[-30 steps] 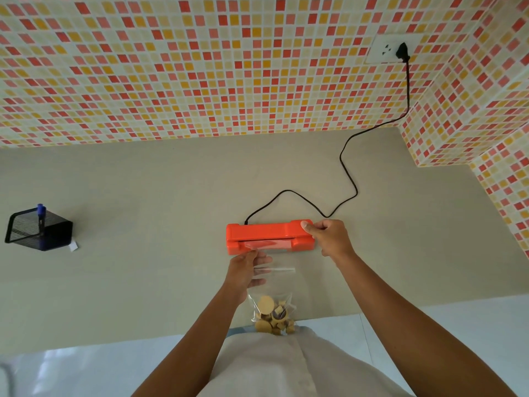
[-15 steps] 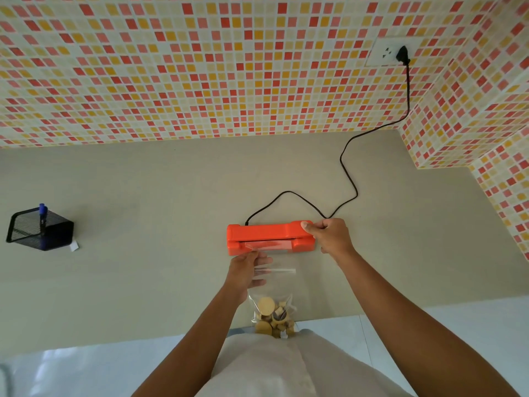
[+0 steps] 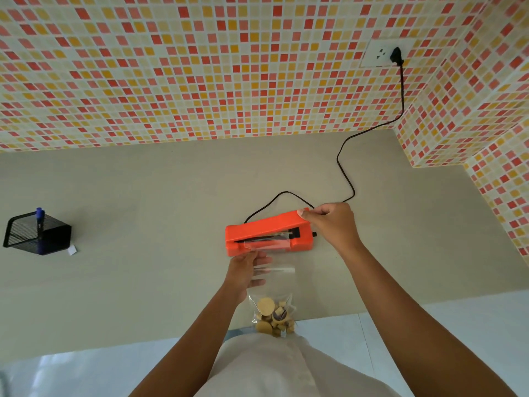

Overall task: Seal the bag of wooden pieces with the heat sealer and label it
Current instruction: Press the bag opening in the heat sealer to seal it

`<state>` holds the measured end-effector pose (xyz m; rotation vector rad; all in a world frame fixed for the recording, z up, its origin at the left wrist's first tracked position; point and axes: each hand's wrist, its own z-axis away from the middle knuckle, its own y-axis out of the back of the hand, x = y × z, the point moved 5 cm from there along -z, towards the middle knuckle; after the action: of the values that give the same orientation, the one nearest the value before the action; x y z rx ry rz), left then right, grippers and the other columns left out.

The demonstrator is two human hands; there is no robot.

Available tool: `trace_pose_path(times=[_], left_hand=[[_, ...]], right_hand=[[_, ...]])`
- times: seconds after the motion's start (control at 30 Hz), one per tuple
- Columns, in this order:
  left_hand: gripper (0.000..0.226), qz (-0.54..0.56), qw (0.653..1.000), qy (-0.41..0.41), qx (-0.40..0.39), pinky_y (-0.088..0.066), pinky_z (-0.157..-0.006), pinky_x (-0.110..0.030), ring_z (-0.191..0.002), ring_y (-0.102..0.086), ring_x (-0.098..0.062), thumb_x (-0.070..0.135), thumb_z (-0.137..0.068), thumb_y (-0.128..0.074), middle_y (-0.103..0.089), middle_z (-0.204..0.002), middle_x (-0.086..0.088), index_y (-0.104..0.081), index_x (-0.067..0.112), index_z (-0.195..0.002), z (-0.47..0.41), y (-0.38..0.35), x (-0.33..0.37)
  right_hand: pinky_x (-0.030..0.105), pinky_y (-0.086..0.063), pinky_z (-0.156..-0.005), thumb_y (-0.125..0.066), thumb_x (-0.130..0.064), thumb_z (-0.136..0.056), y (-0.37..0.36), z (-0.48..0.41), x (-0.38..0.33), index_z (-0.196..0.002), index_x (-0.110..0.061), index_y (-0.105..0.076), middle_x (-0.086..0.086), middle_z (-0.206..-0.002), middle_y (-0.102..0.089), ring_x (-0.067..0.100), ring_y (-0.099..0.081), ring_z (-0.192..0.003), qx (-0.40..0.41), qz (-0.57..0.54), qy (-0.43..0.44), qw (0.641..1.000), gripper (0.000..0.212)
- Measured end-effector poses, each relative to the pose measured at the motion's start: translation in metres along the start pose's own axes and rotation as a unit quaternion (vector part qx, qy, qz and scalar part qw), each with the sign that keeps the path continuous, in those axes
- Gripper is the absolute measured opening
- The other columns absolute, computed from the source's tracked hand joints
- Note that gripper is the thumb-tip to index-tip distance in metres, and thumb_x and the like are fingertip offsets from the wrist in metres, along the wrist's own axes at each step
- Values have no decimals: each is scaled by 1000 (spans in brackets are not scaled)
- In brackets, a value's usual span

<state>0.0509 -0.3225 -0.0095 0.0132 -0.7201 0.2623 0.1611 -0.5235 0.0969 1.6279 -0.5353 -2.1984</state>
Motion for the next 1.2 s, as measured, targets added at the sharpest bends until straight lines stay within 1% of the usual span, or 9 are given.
trace_pose_path(times=[0.13, 0.3, 0.5, 0.63, 0.7, 0.93, 1.07, 1.13, 1.2], left_hand=[[34, 1, 1000, 8, 2, -55, -70, -35, -88, -71, -23, 33, -102, -42, -76, -101, -2, -68, 12, -101, 1, -1, 1], [35, 0, 1000, 14, -1, -55, -71, -36, -92, -71, -24, 32, -103, -40, -76, -103, -2, -67, 10, -105, 2, -2, 0], [36, -1, 1000, 6, -6, -56, -73, -36, -94, -71, -25, 35, -103, -40, -76, -101, -1, -67, 12, -102, 4, -2, 3], [37, 0, 1000, 4, -8, -56, -72, -36, -93, -71, -25, 37, -102, -41, -76, -101, -1, -67, 11, -102, 2, -1, 2], [37, 1, 1000, 2, -10, -56, -72, -36, -92, -71, -25, 37, -102, -41, -76, -100, -1, -68, 12, -101, 1, -1, 1], [34, -3, 1000, 4, -11, -54, -66, -33, -88, -72, -21, 35, -101, -42, -77, -98, 0, -68, 13, -99, 0, -1, 1], [34, -1, 1000, 7, -10, -55, -68, -33, -88, -71, -21, 33, -102, -41, -77, -99, -1, -68, 14, -97, 0, -1, 1], [35, -3, 1000, 4, -12, -55, -68, -33, -87, -71, -20, 34, -102, -40, -77, -99, 0, -69, 13, -100, 0, -1, 1], [36, -6, 1000, 3, -13, -56, -69, -34, -87, -71, -21, 33, -102, -40, -77, -99, 0, -69, 11, -104, 1, -1, 1]], right_hand=[[18, -49, -64, -84, -33, -77, 0, 15, -38, -80, -12, -80, -2, -73, -76, 6, -69, -66, -36, -6, 58, 998, 22], [9, -41, -55, -87, -34, -74, -14, 33, -78, -80, -14, -77, -7, -69, -70, -4, -55, -55, -64, -15, 116, 991, 23], [10, -40, -52, -86, -41, -73, -38, 39, -103, -80, -15, -71, -6, -70, -64, -3, -51, -52, -86, -13, 139, 986, 31], [13, -41, -54, -85, -45, -73, -55, 41, -120, -81, -14, -69, 5, -76, -69, 2, -50, -57, -103, 9, 164, 981, 35], [15, -42, -55, -85, -45, -73, -64, 43, -126, -82, -14, -71, 5, -77, -70, 3, -52, -58, -113, 13, 173, 978, 36], [5, -40, -53, -83, -41, -78, -89, 52, -143, -91, -14, -76, -9, -74, -67, -6, -56, -56, -146, 34, 196, 969, 31], [10, -38, -59, -78, -40, -83, -98, 59, -148, -101, -18, -77, -7, -86, -73, -5, -56, -61, -165, 57, 212, 962, 29], [11, -42, -62, -76, -36, -86, -96, 61, -147, -99, -18, -78, -6, -87, -75, -5, -58, -62, -179, 33, 213, 960, 23], [17, -50, -67, -74, -30, -88, -86, 57, -140, -92, -15, -78, -4, -85, -76, -2, -64, -69, -177, -19, 194, 965, 15]])
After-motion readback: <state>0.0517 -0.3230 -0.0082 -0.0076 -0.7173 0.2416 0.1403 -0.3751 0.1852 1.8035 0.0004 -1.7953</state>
